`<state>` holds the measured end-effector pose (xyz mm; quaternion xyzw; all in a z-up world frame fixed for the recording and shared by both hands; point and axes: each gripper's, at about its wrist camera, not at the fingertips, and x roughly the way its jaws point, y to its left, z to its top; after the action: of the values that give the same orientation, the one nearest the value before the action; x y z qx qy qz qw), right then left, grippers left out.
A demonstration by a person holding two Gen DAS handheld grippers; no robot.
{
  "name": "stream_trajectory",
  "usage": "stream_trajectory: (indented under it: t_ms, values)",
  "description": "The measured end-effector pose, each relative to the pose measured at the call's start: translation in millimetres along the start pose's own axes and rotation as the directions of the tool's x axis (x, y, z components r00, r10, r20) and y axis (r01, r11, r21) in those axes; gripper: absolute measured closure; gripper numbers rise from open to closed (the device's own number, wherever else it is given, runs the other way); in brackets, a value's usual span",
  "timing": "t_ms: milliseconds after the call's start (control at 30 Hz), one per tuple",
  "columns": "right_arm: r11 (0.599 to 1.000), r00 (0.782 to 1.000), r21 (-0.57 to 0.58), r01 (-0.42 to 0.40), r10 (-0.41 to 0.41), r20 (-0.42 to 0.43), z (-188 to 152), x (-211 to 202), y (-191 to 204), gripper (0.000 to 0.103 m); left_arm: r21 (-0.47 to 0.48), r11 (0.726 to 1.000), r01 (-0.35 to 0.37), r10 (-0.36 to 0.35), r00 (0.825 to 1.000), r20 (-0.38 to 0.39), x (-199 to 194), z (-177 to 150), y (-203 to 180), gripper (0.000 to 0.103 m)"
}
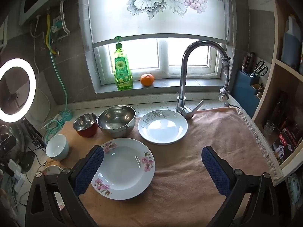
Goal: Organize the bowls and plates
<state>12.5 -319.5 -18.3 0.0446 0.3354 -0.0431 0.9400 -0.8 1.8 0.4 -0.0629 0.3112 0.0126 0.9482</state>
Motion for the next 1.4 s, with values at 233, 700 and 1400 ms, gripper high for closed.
stream_trajectory:
  t_ms: [233,700,1400]
  values:
    - [1.0,1.0,0.019,0.008,-0.008,0.013,6,-7,-4,0.001,0.011,1.0,0.016,-0.016,1.0,-0.003,4,-9,2,0.001]
    - [0.999,0.999,0.04,0.005,-0.007,0.042,7,-12,-2,0.001,0.021,1.0,0.004,-0.004,1.0,-0.004,0,-2,-3,0.001]
    - [1.0,0.999,0.028,0.005,-0.006,0.041,8,-10,1,0.001,0.02,1.0,0.008,-0.008,1.0,-0.002,3,0,-5,0.001]
